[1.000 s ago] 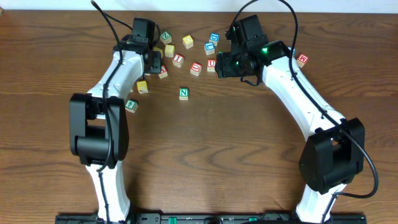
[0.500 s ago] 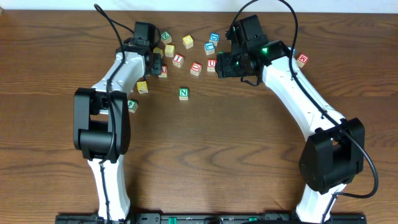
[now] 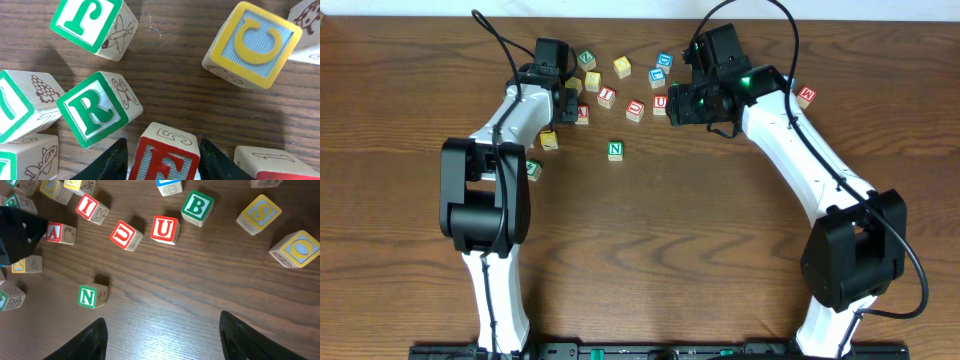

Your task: Spell out NEURIPS

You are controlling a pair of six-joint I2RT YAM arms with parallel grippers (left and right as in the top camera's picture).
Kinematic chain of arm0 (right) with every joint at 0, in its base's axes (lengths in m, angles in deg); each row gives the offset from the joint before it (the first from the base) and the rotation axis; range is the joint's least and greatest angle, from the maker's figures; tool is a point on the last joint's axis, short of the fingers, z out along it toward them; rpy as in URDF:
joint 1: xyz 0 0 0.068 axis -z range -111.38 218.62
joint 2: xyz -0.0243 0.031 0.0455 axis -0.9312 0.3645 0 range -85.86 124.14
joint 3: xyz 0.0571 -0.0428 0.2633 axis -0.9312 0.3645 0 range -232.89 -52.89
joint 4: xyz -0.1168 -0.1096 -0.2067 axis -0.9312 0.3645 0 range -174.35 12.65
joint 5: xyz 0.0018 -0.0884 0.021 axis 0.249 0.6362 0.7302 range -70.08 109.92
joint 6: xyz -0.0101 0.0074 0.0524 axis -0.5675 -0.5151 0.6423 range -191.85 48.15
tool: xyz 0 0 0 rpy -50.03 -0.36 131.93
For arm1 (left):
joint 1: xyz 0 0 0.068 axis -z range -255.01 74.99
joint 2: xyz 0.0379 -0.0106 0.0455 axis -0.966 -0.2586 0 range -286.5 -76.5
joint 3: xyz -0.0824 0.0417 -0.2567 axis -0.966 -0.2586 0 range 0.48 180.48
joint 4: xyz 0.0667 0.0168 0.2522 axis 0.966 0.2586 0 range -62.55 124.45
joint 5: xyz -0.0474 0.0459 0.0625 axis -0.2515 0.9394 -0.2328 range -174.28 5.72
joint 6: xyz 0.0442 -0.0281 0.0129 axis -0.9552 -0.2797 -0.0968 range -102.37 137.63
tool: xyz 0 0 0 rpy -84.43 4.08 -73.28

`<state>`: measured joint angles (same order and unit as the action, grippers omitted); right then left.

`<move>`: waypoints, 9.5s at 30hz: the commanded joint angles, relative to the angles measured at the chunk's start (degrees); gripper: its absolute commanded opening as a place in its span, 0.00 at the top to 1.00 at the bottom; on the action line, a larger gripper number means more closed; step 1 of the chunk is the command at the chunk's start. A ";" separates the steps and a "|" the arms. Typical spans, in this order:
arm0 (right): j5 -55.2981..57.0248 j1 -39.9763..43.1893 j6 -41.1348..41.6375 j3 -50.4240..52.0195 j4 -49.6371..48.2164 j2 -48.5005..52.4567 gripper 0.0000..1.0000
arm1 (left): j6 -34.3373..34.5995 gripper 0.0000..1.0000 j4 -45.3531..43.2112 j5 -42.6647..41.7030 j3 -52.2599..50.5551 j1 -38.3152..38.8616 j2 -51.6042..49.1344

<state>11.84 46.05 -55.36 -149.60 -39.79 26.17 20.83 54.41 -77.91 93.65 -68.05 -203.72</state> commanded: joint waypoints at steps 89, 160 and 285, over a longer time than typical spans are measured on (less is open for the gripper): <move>2.73 8.31 1.95 -0.79 -0.48 -1.57 0.30 | 13.94 0.71 15.43 -3.39 0.79 7.34 18.62; -0.42 13.68 1.44 -0.79 2.62 -1.55 0.27 | 22.69 0.65 14.56 -5.73 -1.66 21.24 4.81; -2.01 9.92 -1.33 -0.92 2.91 -1.55 0.22 | 26.08 0.54 7.69 -6.86 -0.76 8.87 21.33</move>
<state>11.60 56.31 -54.51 -149.60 -36.58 26.17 42.43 60.90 -86.59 92.53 -57.67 -182.06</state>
